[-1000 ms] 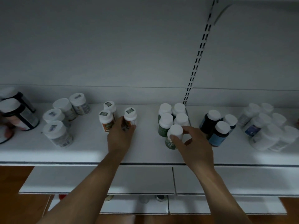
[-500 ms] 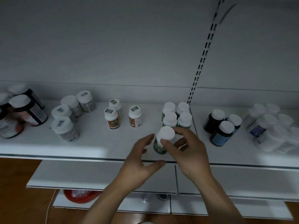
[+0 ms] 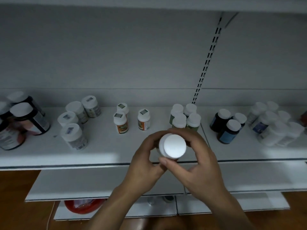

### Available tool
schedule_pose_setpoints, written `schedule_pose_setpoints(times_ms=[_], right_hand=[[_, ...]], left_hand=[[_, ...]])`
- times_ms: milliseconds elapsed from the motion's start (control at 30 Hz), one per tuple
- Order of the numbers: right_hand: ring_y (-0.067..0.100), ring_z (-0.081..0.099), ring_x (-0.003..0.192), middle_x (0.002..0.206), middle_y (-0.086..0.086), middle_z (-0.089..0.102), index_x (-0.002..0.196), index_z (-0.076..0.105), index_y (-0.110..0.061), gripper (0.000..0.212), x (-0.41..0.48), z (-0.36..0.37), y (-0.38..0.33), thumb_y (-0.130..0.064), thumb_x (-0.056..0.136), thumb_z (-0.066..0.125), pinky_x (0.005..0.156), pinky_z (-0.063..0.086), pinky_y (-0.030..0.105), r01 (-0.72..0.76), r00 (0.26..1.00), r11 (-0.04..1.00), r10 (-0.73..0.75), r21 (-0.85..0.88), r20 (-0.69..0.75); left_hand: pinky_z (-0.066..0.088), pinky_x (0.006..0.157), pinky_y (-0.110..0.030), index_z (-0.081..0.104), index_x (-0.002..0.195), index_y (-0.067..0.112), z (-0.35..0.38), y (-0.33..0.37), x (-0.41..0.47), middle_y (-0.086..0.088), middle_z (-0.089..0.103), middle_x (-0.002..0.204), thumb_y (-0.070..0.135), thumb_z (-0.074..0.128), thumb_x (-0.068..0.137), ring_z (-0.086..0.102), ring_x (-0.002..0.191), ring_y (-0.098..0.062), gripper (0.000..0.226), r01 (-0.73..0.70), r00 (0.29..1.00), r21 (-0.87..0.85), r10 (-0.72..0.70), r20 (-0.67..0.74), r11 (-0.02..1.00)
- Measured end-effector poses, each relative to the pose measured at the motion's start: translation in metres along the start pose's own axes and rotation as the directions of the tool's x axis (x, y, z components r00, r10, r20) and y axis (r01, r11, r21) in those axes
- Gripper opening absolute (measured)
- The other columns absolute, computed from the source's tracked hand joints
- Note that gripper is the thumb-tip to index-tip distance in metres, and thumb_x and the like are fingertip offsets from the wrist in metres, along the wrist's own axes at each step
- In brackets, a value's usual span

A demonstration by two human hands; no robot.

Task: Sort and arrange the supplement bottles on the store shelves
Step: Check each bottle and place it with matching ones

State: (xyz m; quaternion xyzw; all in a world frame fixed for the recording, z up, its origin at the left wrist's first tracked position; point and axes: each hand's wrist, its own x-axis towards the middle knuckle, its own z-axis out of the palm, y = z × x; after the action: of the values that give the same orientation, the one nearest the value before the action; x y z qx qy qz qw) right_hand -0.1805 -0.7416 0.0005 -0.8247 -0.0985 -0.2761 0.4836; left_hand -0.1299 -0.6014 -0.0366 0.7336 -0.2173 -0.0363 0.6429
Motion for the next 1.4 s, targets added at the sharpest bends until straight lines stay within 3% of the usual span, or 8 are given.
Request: schedule_pose_setpoints(times_ms=[133,233,367,600,767,900,1167,1400], right_hand=[[0.009,0.058,0.115,0.122,-0.009,0.062,0.124,0.056,-0.023,0.053,-0.008,0.004,-0.005,-0.035,0.076,0.075,0.093,0.043,0.016,-0.018,1.000,0.999,0.018,-0.045,-0.007],[0.009,0.060,0.112,0.119,-0.013,0.063,0.121,0.057,-0.027,0.050,-0.008,0.003,-0.007,-0.038,0.076,0.075,0.090,0.044,0.014,-0.058,0.998,0.998,0.058,-0.028,-0.018],[0.010,0.063,0.106,0.111,-0.018,0.065,0.116,0.058,-0.035,0.048,-0.005,0.000,-0.003,-0.035,0.072,0.077,0.085,0.052,0.020,-0.250,0.963,0.933,0.267,0.259,-0.035],[0.026,0.067,0.103,0.119,0.009,0.068,0.117,0.066,-0.019,0.040,0.005,-0.004,0.010,-0.029,0.078,0.067,0.079,0.054,0.038,-0.592,0.747,0.457,0.620,0.665,0.239],[0.028,0.067,0.095,0.114,0.016,0.069,0.109,0.073,-0.011,0.037,0.003,-0.008,0.006,-0.029,0.093,0.045,0.081,0.056,0.039,-0.625,0.683,0.121,0.562,0.771,0.466],[0.027,0.068,0.099,0.109,0.011,0.070,0.107,0.074,-0.012,0.051,0.000,-0.013,0.014,-0.043,0.066,0.080,0.076,0.054,0.036,-0.622,0.692,-0.008,0.462,0.783,0.554],[0.027,0.067,0.103,0.112,0.014,0.069,0.111,0.072,-0.011,0.062,0.002,-0.027,0.022,-0.038,0.057,0.089,0.073,0.057,0.032,-0.549,0.758,0.062,0.458,0.834,0.465],[0.023,0.062,0.112,0.126,0.008,0.064,0.112,0.069,-0.021,0.057,0.004,-0.041,0.033,-0.038,0.061,0.088,0.085,0.054,0.031,-0.363,0.895,0.438,0.408,0.822,0.178]], left_hand=[[0.054,0.094,-0.044,0.053,0.123,0.044,-0.003,-0.003,-0.005,0.018,0.061,0.124,0.032,0.077,0.075,0.057,0.117,-0.009,0.055,-0.018,1.000,0.038,0.017,0.026,0.999],[0.050,0.096,-0.030,0.051,0.122,0.049,-0.006,0.000,-0.006,0.022,0.061,0.123,0.030,0.078,0.076,0.056,0.117,-0.003,0.057,-0.051,0.998,0.081,0.049,0.032,0.995],[0.047,0.098,-0.025,0.052,0.124,0.047,-0.012,-0.001,-0.007,0.020,0.061,0.124,0.041,0.074,0.072,0.058,0.118,-0.009,0.056,-0.096,0.994,0.059,0.099,-0.043,0.994],[0.046,0.099,-0.022,0.053,0.125,0.048,-0.002,0.015,-0.003,0.015,0.062,0.126,0.030,0.077,0.072,0.058,0.120,-0.013,0.061,-0.214,0.964,-0.069,0.199,-0.177,0.974],[0.044,0.101,-0.023,0.055,0.127,0.038,0.015,0.028,-0.004,0.013,0.061,0.127,0.022,0.079,0.074,0.057,0.122,-0.018,0.060,-0.267,0.956,-0.082,0.253,-0.147,0.960],[0.043,0.096,-0.018,0.056,0.126,0.031,0.029,0.039,-0.005,0.015,0.060,0.126,0.025,0.077,0.075,0.056,0.120,-0.014,0.055,-0.325,0.938,0.042,0.327,-0.118,0.945],[0.044,0.102,-0.028,0.052,0.131,0.025,0.037,0.036,-0.010,0.010,0.058,0.133,0.017,0.074,0.080,0.055,0.126,-0.020,0.056,-0.325,0.937,0.055,0.329,-0.114,0.944],[0.044,0.103,-0.026,0.043,0.139,0.035,0.031,0.029,-0.017,0.012,0.052,0.141,0.022,0.073,0.079,0.051,0.130,-0.017,0.068,-0.205,0.975,-0.009,0.203,-0.094,0.979]])
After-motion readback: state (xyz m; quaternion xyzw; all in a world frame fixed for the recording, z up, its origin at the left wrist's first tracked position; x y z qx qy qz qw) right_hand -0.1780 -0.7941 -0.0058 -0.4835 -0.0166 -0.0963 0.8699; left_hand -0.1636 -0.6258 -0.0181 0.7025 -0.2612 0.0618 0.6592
